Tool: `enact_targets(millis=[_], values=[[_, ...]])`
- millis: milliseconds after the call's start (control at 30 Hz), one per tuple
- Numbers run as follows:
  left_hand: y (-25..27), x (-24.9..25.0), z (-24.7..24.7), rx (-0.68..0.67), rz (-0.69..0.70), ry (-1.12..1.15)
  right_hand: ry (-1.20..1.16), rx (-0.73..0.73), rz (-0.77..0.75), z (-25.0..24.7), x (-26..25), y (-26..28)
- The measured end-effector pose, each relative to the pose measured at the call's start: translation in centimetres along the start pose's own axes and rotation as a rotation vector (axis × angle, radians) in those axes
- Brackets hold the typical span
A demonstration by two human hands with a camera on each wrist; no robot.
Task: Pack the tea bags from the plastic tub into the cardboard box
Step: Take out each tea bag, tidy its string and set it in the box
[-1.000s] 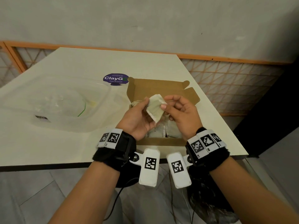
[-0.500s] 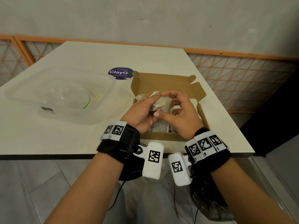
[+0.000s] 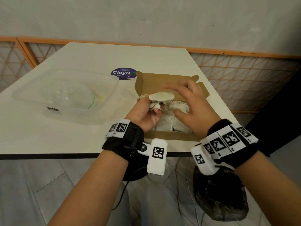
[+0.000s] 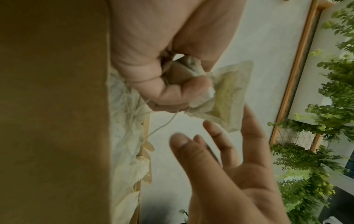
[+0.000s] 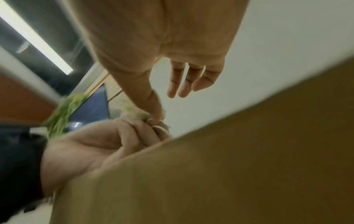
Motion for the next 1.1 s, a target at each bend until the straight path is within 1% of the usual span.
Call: enact_targets(millis=[33, 67, 133, 167, 267, 333, 400, 500, 567, 700, 767, 833, 867, 967, 1000, 1067, 1100], values=[[0.0, 0.0, 0.0, 0.000, 0.003, -0.016, 0.112, -0.014, -0.047, -0.2, -0.2, -0.2], [0.1, 0.0, 0.1, 0.000, 0.006, -0.039, 0.153, -0.017, -0.081, -0.4, -0.2, -0.5], [0.1, -0.1, 0.1, 0.005, 0.000, -0.074, 0.117, 0.018, -0.123, -0.9, -0.2, -1.1], [0.1, -0.1, 0.2, 0.005, -0.007, -0.077, 0.057, 0.034, -0.093, -1.2, -0.1, -1.4], [0.2, 0.1, 0.1, 0.017, 0.017, -0.044, -0.241, 0.059, 0.190, -2.5, 0.9, -1.8], [0.3, 0.4, 0.0, 0.029, 0.061, 0.008, -0.368, 0.053, 0.323, -3.0, 2.0, -1.6], [0.5, 0.8, -0.1, 0.026, 0.106, 0.057, -0.361, -0.034, 0.398, -2.8, 2.8, -1.3], [0.9, 1.6, 0.0, -0.005, 0.161, 0.093, -0.293, -0.222, 0.462, -1.8, 3.6, -0.5], [1.0, 1.9, 0.1, -0.023, 0.170, 0.097, -0.308, -0.320, 0.509, -1.3, 3.8, -0.2], [1.0, 1.9, -0.3, -0.043, 0.148, 0.055, -0.259, -0.440, 0.574, -0.5, 4.5, 0.6], [0.9, 1.8, -0.6, -0.040, 0.131, 0.054, -0.275, -0.492, 0.588, 0.1, 4.3, 1.0], [0.7, 1.8, -0.7, -0.034, 0.119, 0.059, -0.244, -0.481, 0.564, 0.2, 4.0, 1.0], [0.7, 1.8, -0.7, -0.032, 0.115, 0.060, -0.180, -0.446, 0.536, 0.0, 3.9, 0.8], [0.5, 1.8, -0.7, -0.032, 0.109, 0.066, -0.025, -0.266, 0.440, -0.7, 3.6, 0.3], [0.5, 1.8, -0.7, -0.028, 0.105, 0.075, 0.015, -0.257, 0.413, -0.7, 3.5, 0.4], [0.4, 1.8, -0.8, -0.024, 0.085, 0.100, 0.120, -0.316, 0.365, -0.3, 3.4, 0.6], [0.4, 1.8, -0.8, -0.025, 0.070, 0.112, 0.146, -0.313, 0.350, -0.2, 3.3, 0.6]])
Point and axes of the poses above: each hand's wrist, its own y-axis away from the middle knuckle, its own z-axis out of the palm, x = y × z, the point moved 3 cm from there along -y, towards the middle knuckle, and after that the axes turned 13 degrees about y, right-handed, at the moved point
